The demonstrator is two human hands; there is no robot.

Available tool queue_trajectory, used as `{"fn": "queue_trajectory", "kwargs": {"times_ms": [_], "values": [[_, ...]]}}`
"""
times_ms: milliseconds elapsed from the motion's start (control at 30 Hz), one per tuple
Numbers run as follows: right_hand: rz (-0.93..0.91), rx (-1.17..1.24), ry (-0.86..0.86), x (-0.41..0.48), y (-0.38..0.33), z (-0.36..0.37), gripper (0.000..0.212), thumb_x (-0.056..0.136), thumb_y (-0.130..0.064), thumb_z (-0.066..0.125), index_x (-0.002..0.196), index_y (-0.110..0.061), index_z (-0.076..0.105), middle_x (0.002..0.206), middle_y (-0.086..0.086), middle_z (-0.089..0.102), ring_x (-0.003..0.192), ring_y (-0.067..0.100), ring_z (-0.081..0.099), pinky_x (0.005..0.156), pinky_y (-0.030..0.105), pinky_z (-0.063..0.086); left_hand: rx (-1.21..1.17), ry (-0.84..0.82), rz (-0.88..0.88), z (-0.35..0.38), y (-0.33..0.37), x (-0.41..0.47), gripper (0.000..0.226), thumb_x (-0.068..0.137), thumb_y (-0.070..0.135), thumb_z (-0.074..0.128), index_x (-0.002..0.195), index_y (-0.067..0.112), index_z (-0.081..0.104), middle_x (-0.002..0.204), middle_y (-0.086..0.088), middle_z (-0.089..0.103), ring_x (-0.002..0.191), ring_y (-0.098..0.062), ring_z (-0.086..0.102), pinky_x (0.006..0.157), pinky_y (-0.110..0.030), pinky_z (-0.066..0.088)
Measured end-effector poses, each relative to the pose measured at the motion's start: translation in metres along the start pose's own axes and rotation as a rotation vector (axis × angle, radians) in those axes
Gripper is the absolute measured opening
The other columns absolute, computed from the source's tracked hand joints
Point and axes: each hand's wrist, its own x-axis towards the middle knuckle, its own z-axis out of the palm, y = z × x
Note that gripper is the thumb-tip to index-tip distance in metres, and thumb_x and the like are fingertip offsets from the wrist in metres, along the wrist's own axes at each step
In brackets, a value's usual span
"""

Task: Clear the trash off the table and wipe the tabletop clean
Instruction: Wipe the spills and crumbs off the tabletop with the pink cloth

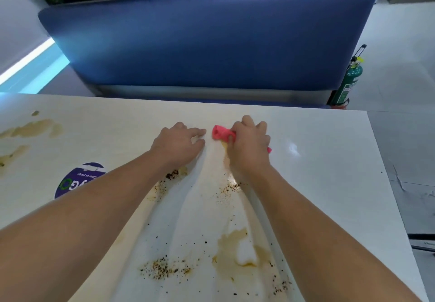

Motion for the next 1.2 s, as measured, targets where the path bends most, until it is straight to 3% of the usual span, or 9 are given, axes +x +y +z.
{"fn": "queue_trajectory", "kwargs": {"times_ms": [133,333,400,533,633,767,867,1067,1200], "values": [[-0.172,-0.069,-0.003,-0.031,0.021,-0.007,0.018,0.100,-0.025,0.050,0.095,-0.022,0.068,0.092,-0.013,0.041,0.091,0.020,0.034,0.078,0.038,0.032,-0.009,-0.007,0.003,-0.002,-0.005,0.002,0.047,0.102,0.053,0.030,0.147,0.057,0.041,0.147,0.000,0.047,0.129,-0.030,0.047,0.103,-0.046,0.047],[0.014,-0.075,0.071,0.014,0.021,-0.013,0.023,0.103,-0.024,0.048,0.102,-0.016,0.069,0.097,-0.008,0.047,0.095,0.019,0.033,0.085,0.040,0.044,-0.026,-0.013,-0.014,0.003,-0.004,0.004,0.047,0.101,0.054,0.026,0.146,0.058,0.040,0.149,0.002,0.044,0.129,-0.030,0.045,0.101,-0.044,0.047],[0.018,-0.037,0.074,0.018,0.004,-0.003,0.022,0.105,-0.022,0.047,0.101,-0.017,0.068,0.098,-0.009,0.045,0.095,0.017,0.031,0.077,0.040,0.046,-0.026,-0.015,-0.014,0.002,-0.004,0.004,0.047,0.102,0.053,0.026,0.146,0.058,0.040,0.148,0.002,0.045,0.129,-0.030,0.045,0.103,-0.045,0.046],[-0.205,-0.057,-0.006,-0.007,0.000,0.008,0.023,0.102,-0.019,0.048,0.092,-0.016,0.068,0.090,-0.010,0.041,0.089,0.020,0.033,0.075,0.042,0.044,-0.034,-0.040,0.005,-0.002,-0.007,0.005,0.048,0.102,0.049,0.025,0.146,0.059,0.040,0.143,0.003,0.047,0.130,-0.031,0.044,0.108,-0.047,0.042],[-0.243,-0.041,0.031,-0.015,0.025,-0.003,0.019,0.099,-0.018,0.053,0.093,-0.013,0.070,0.089,-0.009,0.042,0.087,0.023,0.035,0.075,0.045,0.045,-0.039,-0.055,0.010,-0.003,-0.010,0.004,0.048,0.103,0.048,0.022,0.146,0.060,0.039,0.146,0.003,0.044,0.132,-0.033,0.042,0.109,-0.047,0.040],[-0.097,-0.045,0.087,0.012,0.030,-0.008,0.027,0.104,-0.018,0.046,0.115,-0.029,0.069,0.095,-0.010,0.040,0.094,0.020,0.032,0.072,0.038,0.046,-0.047,-0.057,0.012,-0.001,-0.010,0.004,0.049,0.103,0.049,0.020,0.147,0.060,0.037,0.150,0.005,0.042,0.132,-0.032,0.040,0.110,-0.046,0.040],[-0.044,-0.006,0.043,0.026,0.010,0.007,0.031,0.105,-0.024,0.044,0.121,-0.037,0.067,0.097,-0.007,0.037,0.095,0.018,0.031,0.067,0.032,0.037,-0.050,-0.058,0.012,-0.002,-0.010,0.005,0.049,0.102,0.048,0.021,0.147,0.061,0.036,0.149,0.005,0.042,0.132,-0.031,0.041,0.109,-0.045,0.040],[-0.400,-0.051,-0.052,-0.003,0.007,0.020,0.024,0.104,-0.035,0.056,0.120,-0.039,0.072,0.088,-0.009,0.031,0.087,0.020,0.029,0.066,0.036,0.040,-0.030,-0.073,0.031,-0.004,-0.009,0.005,0.048,0.104,0.049,0.019,0.147,0.061,0.035,0.144,0.003,0.045,0.127,-0.030,0.043,0.110,-0.045,0.039],[-0.284,-0.129,0.064,0.003,0.035,0.008,0.028,0.102,-0.021,0.056,0.120,-0.036,0.072,0.092,-0.010,0.029,0.087,0.020,0.029,0.070,0.038,0.047,-0.051,-0.099,0.028,-0.006,-0.013,0.006,0.050,0.104,0.045,0.017,0.149,0.060,0.033,0.150,0.004,0.040,0.133,-0.032,0.040,0.113,-0.045,0.036]]}}
